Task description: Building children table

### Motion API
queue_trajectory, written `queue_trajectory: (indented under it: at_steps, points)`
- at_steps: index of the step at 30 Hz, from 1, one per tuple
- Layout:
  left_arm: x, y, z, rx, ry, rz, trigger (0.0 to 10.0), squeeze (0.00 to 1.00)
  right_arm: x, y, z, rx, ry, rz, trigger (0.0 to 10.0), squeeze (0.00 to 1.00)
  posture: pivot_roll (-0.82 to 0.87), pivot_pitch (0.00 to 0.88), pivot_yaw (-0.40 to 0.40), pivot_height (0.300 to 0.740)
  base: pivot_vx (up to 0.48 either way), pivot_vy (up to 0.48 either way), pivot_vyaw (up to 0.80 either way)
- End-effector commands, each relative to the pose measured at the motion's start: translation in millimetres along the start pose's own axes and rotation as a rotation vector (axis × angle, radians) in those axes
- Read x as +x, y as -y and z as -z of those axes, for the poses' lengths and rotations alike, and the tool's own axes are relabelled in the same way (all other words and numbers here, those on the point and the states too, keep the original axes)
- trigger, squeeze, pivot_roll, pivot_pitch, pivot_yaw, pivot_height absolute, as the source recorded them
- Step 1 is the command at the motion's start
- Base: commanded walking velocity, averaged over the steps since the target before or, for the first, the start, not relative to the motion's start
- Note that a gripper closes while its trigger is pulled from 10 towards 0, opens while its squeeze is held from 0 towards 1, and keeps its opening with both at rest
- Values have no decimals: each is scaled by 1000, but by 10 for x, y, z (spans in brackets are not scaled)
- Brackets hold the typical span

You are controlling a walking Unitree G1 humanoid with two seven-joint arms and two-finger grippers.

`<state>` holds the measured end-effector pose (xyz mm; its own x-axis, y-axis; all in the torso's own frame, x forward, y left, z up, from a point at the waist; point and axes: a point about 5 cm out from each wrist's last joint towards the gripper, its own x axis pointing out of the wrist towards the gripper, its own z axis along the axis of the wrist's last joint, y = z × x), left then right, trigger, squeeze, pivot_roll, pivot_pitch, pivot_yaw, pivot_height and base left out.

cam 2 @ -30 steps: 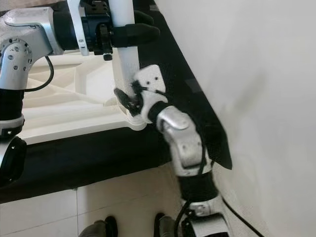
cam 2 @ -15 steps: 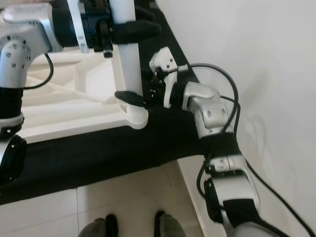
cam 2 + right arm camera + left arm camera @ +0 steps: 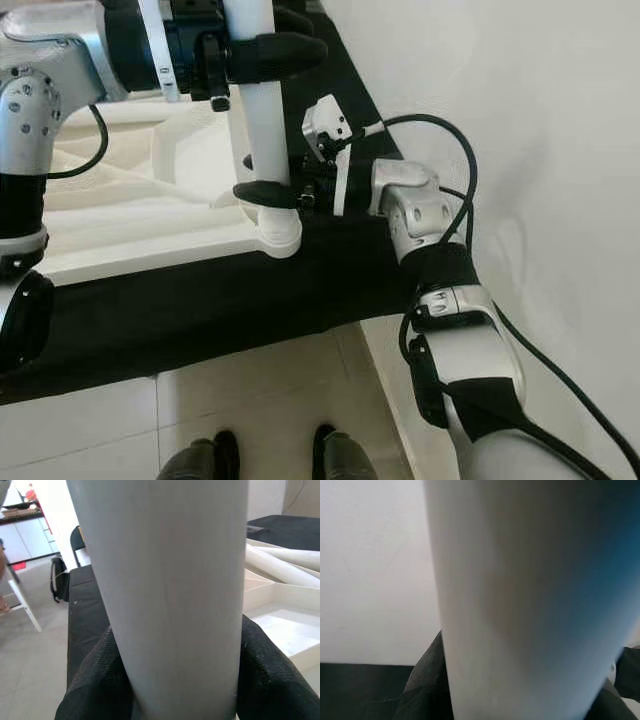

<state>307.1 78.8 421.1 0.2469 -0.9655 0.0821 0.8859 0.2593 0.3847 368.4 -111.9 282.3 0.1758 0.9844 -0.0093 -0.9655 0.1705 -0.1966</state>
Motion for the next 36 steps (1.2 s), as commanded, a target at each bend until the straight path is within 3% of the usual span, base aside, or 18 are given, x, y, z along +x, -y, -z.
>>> queue_trajectory:
  at_steps: [1,7,8,9,10,15,20,21,22,24,27,31,36]
  points:
    - [-7,9,21,-12,-19,6,0,0,-25,-10,-16,20,25,-61,0,0,66,278,-2,740,0,0,0]
    - [3,3,13,-9,-8,6,0,0,-68,-13,18,25,28,-80,0,0,52,275,-3,740,0,0,0]
    - [4,-42,3,-17,10,-41,8118,769,-73,-25,38,34,38,-69,0,0,52,275,-3,740,0,0,0]
    - [4,-42,3,-17,10,-41,8118,769,-73,-25,38,34,38,-69,0,0,52,275,-3,740,0,0,0]
    - [-1,-37,5,-14,8,-30,10000,1000,-71,-37,57,32,35,-61,0,0,44,276,-8,740,0,0,0]
    - [-8,-34,-10,-20,22,-31,10000,1000,-40,-150,174,18,16,-21,0,0,33,281,-25,740,0,0,0]
    - [-42,-55,-27,-38,27,-58,10000,1000,46,-377,443,66,-121,227,0,0,31,288,-50,740,0,0,0]
    - [-58,-56,-28,-42,26,-62,10000,0,107,-400,696,73,-289,573,0,0,32,282,-54,740,0,0,0]
    - [-58,-56,-28,-42,26,-62,10000,0,107,-400,696,73,-289,573,0,0,32,282,-54,740,0,0,0]
    - [-86,-75,-36,-46,27,-75,10000,0,151,-728,968,-33,-423,884,0,0,21,281,-53,740,0,0,0]
    - [-122,-103,-8,-55,24,-92,10000,0,282,-858,1041,23,-398,934,0,0,13,273,-29,740,0,0,0]
    - [-155,-110,36,-59,14,-99,10000,0,386,-792,968,67,-347,945,0,0,3,262,-32,740,0,0,0]
    - [-245,-133,38,-57,30,-164,10000,0,392,-727,859,76,-317,980,0,0,-1,238,-44,740,0,0,0]
